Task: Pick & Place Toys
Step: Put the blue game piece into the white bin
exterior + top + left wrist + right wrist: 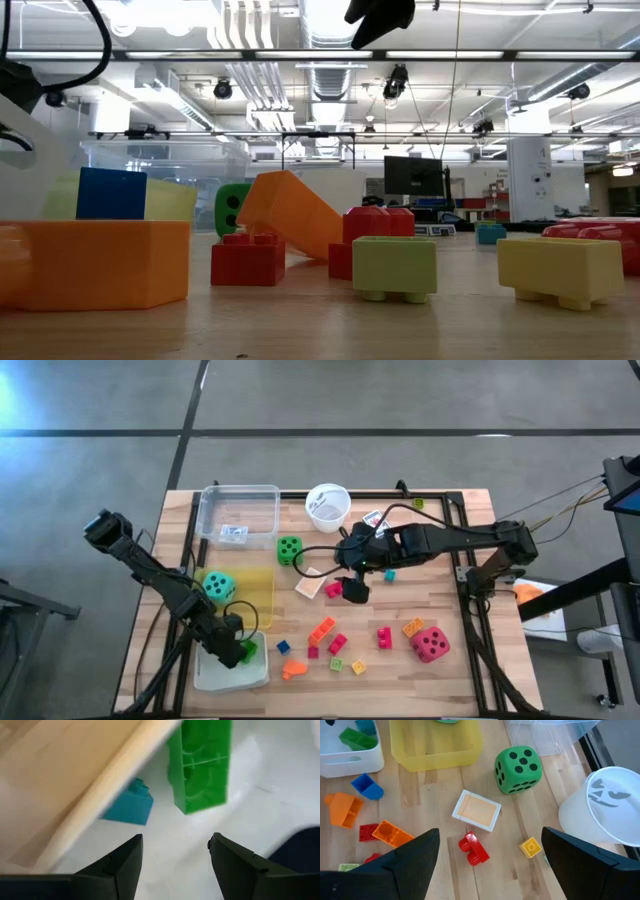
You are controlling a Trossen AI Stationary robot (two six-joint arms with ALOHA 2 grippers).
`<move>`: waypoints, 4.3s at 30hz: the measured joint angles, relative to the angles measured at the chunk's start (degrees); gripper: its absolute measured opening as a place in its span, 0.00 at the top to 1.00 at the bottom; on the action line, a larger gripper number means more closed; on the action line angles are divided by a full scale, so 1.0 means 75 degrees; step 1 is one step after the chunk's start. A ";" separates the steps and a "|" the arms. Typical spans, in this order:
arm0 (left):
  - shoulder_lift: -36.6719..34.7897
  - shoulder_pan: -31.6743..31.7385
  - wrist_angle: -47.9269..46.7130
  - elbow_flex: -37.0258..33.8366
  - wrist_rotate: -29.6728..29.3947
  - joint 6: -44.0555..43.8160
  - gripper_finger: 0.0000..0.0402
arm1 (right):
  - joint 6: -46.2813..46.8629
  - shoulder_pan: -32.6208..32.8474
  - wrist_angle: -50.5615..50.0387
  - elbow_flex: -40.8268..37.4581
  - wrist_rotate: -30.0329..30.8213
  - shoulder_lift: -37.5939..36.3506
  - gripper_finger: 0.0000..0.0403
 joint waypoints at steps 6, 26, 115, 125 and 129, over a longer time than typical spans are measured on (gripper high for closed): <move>-0.0311 0.0029 0.0008 0.0167 0.0021 -0.0062 0.46 | -0.0026 -0.0031 0.0006 0.0000 -0.0001 -0.0001 0.14; -0.1343 0.0595 -0.0366 0.1198 -0.1500 -0.0150 0.46 | 0.1863 -0.1015 -0.1910 -0.0274 -0.0426 0.0009 0.14; -0.1358 0.3168 -0.1066 0.1956 -0.2127 0.1801 0.46 | -0.0268 -0.1719 0.1309 -0.4244 -0.2069 -0.0012 0.68; -0.1358 0.3168 -0.1066 0.1956 -0.2127 0.1798 0.46 | -0.0398 -0.1714 0.1296 -0.4078 -0.2066 -0.0012 0.68; -0.1358 0.3168 -0.1066 0.1956 -0.2127 0.1783 0.46 | -0.0345 -0.1698 0.1275 -0.4092 -0.2066 -0.0012 0.68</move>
